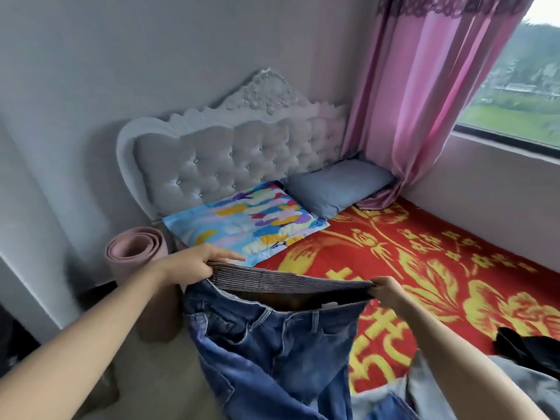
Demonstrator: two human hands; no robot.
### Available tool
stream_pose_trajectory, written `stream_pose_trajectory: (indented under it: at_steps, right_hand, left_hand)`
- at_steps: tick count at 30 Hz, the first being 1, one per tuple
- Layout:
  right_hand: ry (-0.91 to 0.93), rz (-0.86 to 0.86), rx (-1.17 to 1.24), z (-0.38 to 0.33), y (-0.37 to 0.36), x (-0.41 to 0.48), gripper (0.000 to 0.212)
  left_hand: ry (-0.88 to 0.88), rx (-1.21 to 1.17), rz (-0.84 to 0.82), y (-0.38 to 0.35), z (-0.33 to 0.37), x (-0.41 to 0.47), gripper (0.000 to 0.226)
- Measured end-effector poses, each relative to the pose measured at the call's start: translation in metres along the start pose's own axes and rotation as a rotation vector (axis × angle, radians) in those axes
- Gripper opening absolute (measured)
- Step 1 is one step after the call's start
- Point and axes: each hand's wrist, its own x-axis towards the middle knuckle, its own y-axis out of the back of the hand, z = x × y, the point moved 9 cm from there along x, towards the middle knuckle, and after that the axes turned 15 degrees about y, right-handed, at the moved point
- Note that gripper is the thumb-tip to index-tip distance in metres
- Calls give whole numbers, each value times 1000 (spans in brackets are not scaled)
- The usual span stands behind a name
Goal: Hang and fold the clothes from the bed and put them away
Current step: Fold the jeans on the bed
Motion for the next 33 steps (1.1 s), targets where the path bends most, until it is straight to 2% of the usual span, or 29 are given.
stream_pose_trajectory:
  at_steps: [3, 4, 9, 10, 13, 14, 16, 18, 21, 23, 25, 28, 31, 33]
  right_hand:
    - [1, 176, 125, -22, 67, 6, 10]
    - [33, 234, 172, -32, 91, 8, 13]
    - [174, 512, 430, -96, 198, 5, 17]
    - [202, 576, 439, -107, 222, 2, 16]
    - [251, 745, 378, -122, 287, -17, 13]
    - [243, 789, 353, -120, 304, -25, 12]
    - [219, 838, 361, -108, 323, -38, 13]
    - [170, 850, 418, -89, 328, -49, 14]
    - [65, 743, 515, -52, 316, -57, 17]
    - [25, 513, 600, -31, 295, -60, 12]
    - [49, 274, 675, -12, 273, -64, 7]
    - [110, 27, 758, 18, 240, -66, 42]
    - [86, -136, 720, 47, 196, -63, 60]
    - [42, -161, 692, 65, 172, -57, 67]
  left_hand:
    - [-64, -14, 99, -7, 9, 5, 76]
    - [-102, -15, 143, -9, 18, 6, 72]
    - [-325, -94, 402, 26, 81, 0, 32]
    - [-361, -117, 411, 34, 98, -3, 34]
    - [-474, -41, 355, 42, 149, -7, 103]
    - [-541, 70, 359, 37, 166, -11, 115]
    - [-671, 401, 468, 23, 189, -20, 118]
    - [-759, 703, 600, 3, 206, -25, 103]
    - [-849, 816, 700, -20, 216, -17, 65]
    - [-836, 678, 584, -26, 208, 2, 49]
    - [-728, 452, 460, -24, 193, 29, 55]
    - [-456, 256, 392, -25, 156, 75, 60]
    - [-271, 125, 325, -40, 122, 105, 40]
    - [-187, 85, 258, -55, 102, 123, 31]
